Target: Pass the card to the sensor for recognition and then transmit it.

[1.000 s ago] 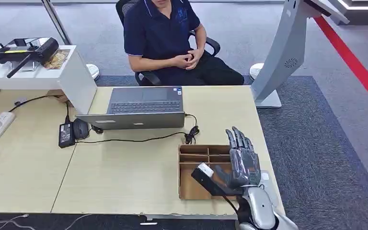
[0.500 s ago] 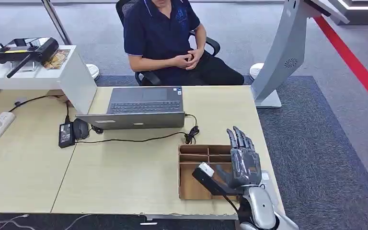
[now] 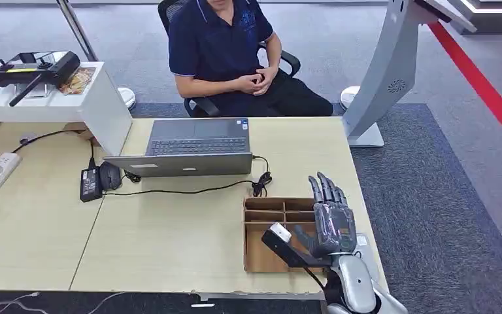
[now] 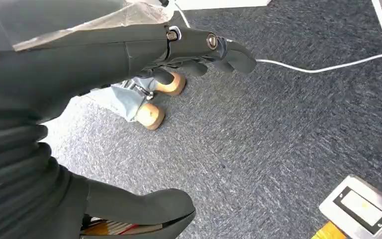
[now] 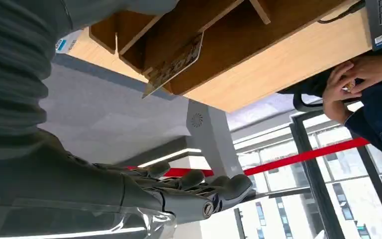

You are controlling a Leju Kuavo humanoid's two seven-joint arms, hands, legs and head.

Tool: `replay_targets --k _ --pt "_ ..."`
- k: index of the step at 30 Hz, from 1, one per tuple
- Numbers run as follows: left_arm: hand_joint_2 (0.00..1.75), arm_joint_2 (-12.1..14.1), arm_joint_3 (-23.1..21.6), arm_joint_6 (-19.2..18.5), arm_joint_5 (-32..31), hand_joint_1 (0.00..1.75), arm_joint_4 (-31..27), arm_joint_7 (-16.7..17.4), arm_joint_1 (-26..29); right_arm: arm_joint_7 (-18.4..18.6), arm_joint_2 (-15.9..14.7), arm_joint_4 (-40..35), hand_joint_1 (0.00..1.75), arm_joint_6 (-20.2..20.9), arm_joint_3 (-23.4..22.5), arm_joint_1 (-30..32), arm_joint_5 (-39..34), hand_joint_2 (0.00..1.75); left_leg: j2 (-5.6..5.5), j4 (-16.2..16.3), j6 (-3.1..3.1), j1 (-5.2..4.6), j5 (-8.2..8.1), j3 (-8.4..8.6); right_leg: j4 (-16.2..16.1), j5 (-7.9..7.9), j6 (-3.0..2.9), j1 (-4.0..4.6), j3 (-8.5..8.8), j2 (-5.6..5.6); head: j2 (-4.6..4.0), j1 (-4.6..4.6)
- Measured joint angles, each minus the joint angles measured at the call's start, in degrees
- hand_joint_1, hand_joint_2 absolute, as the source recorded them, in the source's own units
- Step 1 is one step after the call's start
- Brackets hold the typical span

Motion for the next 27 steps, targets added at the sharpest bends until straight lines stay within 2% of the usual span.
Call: replay_targets --k 23,24,25,27 --pt "1.75 0.0 0.0 0.0 0.02 0.0 0.0 -0.11 0.0 -0.37 0.0 0.0 0.0 -0.07 -0.07 0.09 0.9 1.75 0.0 0.0 0.0 0.0 0.0 0.0 0.0 0.0 0.0 0.0 0.0 0.0 -0.02 0.0" --pt "1.75 0.0 0.0 0.0 0.02 0.0 0.0 -0.11 0.0 -0.31 0.0 0.0 0.02 -0.07 -0.11 0.1 0.9 1.75 0.0 0.0 0.0 0.0 0.0 0.0 0.0 0.0 0.0 0.0 0.0 0.0 0.0 0.0" --pt "1.75 0.0 0.0 0.0 0.02 0.0 0.0 -0.11 0.0 -0.24 0.0 0.0 0.1 -0.07 -0.15 0.12 0.9 1.75 0.0 0.0 0.0 0.0 0.0 0.0 0.0 0.0 0.0 0.0 0.0 0.0 0.0 0.0" --pt "1.75 0.0 0.0 0.0 0.02 0.0 0.0 -0.11 0.0 -0.2 0.0 -0.02 0.1 -0.07 -0.33 0.14 0.9 1.75 0.0 0.0 0.0 0.0 0.0 0.0 0.0 0.0 0.0 0.0 0.0 0.0 0.0 0.0"
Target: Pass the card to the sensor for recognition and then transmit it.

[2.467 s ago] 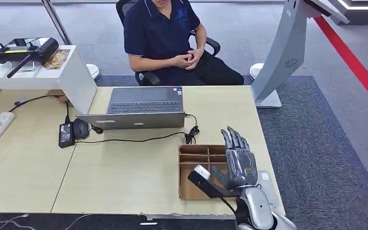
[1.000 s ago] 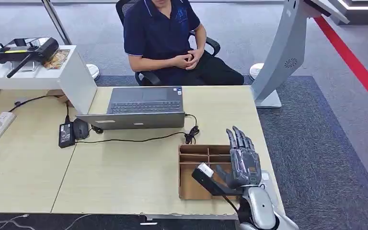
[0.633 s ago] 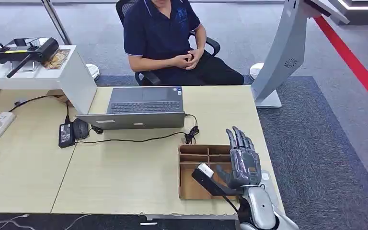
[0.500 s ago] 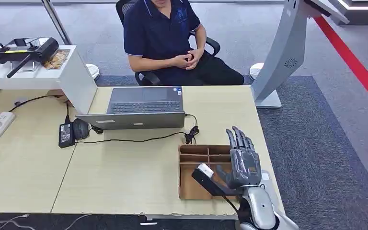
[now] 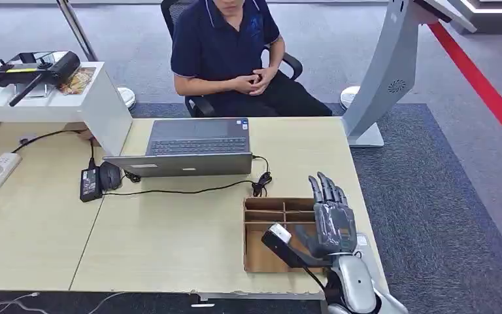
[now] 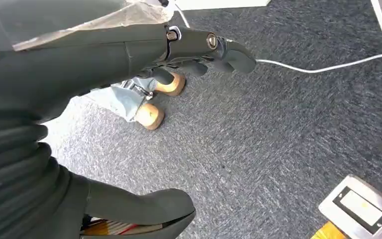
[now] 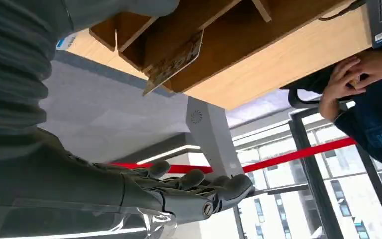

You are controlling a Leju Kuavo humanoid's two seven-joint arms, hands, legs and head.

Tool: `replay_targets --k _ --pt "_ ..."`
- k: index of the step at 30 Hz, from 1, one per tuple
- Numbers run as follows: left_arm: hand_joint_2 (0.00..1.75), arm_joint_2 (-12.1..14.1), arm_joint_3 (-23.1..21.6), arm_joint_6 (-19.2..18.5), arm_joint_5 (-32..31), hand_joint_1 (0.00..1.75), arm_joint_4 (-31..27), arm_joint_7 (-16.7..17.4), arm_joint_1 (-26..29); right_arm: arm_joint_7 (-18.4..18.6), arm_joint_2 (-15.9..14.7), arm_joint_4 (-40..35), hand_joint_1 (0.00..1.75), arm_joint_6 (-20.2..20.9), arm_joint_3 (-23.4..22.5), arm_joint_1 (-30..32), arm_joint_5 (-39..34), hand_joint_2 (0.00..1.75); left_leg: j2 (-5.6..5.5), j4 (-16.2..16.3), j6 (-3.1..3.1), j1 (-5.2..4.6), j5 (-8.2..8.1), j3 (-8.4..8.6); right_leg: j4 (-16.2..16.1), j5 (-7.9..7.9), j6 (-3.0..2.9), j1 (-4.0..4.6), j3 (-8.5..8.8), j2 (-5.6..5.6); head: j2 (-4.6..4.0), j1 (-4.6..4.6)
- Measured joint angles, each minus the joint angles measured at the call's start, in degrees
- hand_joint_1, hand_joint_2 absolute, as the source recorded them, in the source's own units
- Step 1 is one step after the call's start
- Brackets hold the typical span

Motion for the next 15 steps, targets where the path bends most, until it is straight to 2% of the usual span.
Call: replay_targets --k 15 --pt "1.75 0.0 -0.02 0.0 -0.04 0.0 0.0 0.0 0.0 0.18 0.0 0.02 0.21 0.07 -0.2 0.02 -0.26 1.75 0.0 0.0 0.0 0.0 0.0 -0.01 0.0 0.0 0.0 0.0 0.0 0.0 0.0 0.0"
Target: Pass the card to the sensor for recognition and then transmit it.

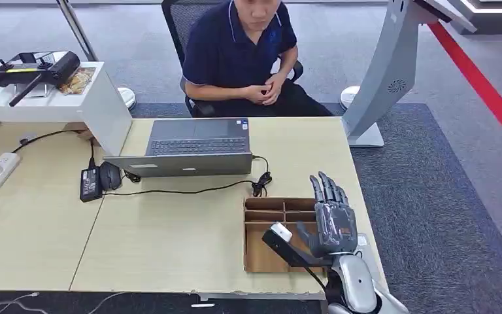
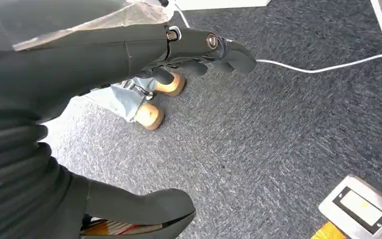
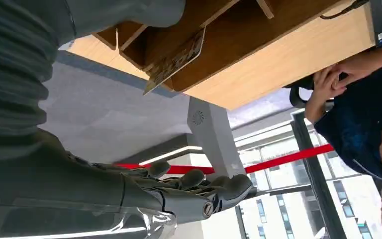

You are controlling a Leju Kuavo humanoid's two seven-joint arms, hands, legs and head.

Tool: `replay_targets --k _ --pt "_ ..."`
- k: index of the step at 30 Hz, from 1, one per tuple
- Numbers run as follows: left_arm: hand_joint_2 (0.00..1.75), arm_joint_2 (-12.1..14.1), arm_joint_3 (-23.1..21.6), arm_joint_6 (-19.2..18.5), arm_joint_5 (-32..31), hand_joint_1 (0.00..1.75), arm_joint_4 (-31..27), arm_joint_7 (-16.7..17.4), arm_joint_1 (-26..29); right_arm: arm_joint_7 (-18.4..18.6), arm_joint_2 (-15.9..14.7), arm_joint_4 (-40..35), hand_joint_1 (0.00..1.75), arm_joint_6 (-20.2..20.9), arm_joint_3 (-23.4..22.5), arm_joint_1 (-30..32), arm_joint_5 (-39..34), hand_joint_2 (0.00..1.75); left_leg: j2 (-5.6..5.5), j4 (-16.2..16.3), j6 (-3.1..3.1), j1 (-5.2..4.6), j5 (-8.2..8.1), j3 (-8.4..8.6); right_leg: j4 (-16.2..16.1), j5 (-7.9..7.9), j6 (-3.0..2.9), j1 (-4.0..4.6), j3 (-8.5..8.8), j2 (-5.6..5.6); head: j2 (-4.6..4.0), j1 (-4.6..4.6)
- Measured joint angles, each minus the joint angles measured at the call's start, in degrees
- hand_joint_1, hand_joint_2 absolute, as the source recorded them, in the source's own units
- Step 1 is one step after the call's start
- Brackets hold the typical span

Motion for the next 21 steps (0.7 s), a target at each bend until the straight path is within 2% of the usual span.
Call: replay_targets --k 2,3,5,9,10,14,21 --pt "1.75 0.0 -0.02 0.0 0.0 0.0 0.0 0.0 0.0 0.0 0.0 0.0 0.31 0.0 -0.02 0.0 0.0 1.75 0.0 0.0 0.0 0.0 0.0 0.0 0.0 0.0 0.0 0.0 0.0 0.0 -0.02 0.0" --pt "1.75 0.0 -0.02 0.0 0.0 0.0 0.0 0.0 0.0 0.0 0.0 0.0 0.26 0.02 -0.07 0.0 0.0 1.75 0.0 0.0 0.0 0.0 0.0 0.0 0.0 0.0 0.0 0.0 0.0 0.0 -0.02 0.0" --pt "1.75 0.0 -0.04 0.0 0.0 0.0 0.0 0.0 0.0 0.0 0.0 0.0 0.35 0.02 -0.24 0.0 -0.11 1.75 0.0 0.0 0.0 0.0 0.0 0.0 0.0 0.0 0.0 0.0 0.0 0.0 0.0 0.0" --pt "1.75 0.0 -0.04 0.0 0.0 0.0 0.0 0.0 0.0 0.0 0.0 0.02 0.26 0.02 -0.42 0.0 -0.13 1.75 0.0 0.0 0.0 0.0 0.0 0.0 0.0 0.0 0.0 0.0 0.0 0.0 0.0 0.0" --pt "1.75 0.0 -0.04 0.0 0.0 0.0 0.0 0.0 0.0 0.0 0.0 0.02 0.31 0.07 -0.44 0.0 -0.15 1.75 0.0 0.0 0.0 0.0 0.0 0.0 0.0 0.0 0.0 0.0 0.0 0.0 0.0 0.0" --pt "1.75 0.0 -0.04 0.0 0.0 0.0 0.0 0.0 0.0 0.0 0.0 0.13 0.26 0.2 -0.48 0.0 -0.15 1.75 0.0 0.0 0.0 0.0 0.0 0.0 0.0 0.0 0.0 0.0 0.0 0.0 0.0 0.0" --pt "1.75 0.0 -0.04 0.0 0.02 0.0 0.0 0.0 0.0 0.0 0.0 0.39 0.3 0.26 -0.57 0.0 -0.24 1.75 0.0 0.0 0.0 0.0 0.0 0.0 0.0 0.0 0.0 0.0 0.0 0.0 0.0 0.0"
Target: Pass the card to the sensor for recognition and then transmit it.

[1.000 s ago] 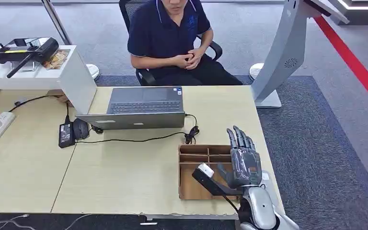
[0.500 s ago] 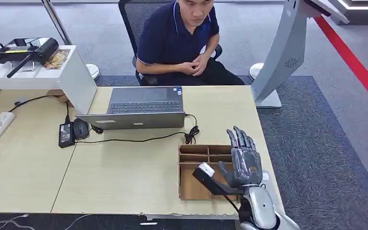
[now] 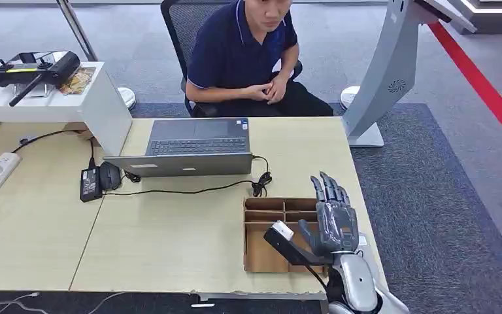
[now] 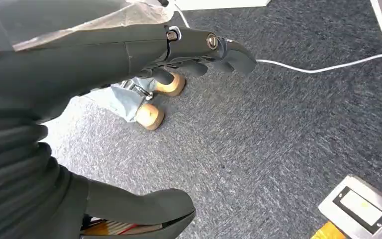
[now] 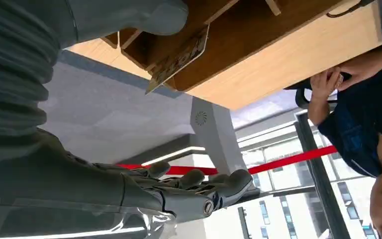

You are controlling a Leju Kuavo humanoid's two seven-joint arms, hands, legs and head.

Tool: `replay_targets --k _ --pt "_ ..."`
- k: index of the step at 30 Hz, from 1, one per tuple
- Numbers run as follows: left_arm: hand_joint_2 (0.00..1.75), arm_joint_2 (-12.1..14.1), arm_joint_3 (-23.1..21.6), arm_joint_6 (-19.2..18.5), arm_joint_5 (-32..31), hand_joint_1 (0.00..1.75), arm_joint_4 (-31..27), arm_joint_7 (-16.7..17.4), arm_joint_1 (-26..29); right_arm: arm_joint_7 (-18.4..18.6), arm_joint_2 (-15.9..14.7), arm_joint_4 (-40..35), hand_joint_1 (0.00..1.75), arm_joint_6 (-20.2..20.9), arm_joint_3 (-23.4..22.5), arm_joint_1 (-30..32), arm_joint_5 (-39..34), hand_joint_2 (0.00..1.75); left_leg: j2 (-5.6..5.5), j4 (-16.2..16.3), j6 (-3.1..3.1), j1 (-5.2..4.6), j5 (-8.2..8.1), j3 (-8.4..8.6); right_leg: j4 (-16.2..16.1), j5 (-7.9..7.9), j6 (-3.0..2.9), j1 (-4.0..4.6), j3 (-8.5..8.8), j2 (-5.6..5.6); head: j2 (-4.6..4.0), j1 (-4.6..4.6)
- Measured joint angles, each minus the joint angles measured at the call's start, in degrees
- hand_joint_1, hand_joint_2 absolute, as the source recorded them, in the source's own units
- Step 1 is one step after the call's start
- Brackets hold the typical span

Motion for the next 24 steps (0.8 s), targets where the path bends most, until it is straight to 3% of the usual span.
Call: replay_targets --k 24 --pt "1.75 0.0 0.0 0.0 0.15 0.0 0.0 -0.02 0.0 0.15 -0.02 2.38 0.44 0.42 -0.46 0.21 -1.97 1.75 0.0 0.0 0.0 0.0 0.0 0.0 0.0 0.0 0.0 0.0 -0.01 0.0 0.0 0.0"
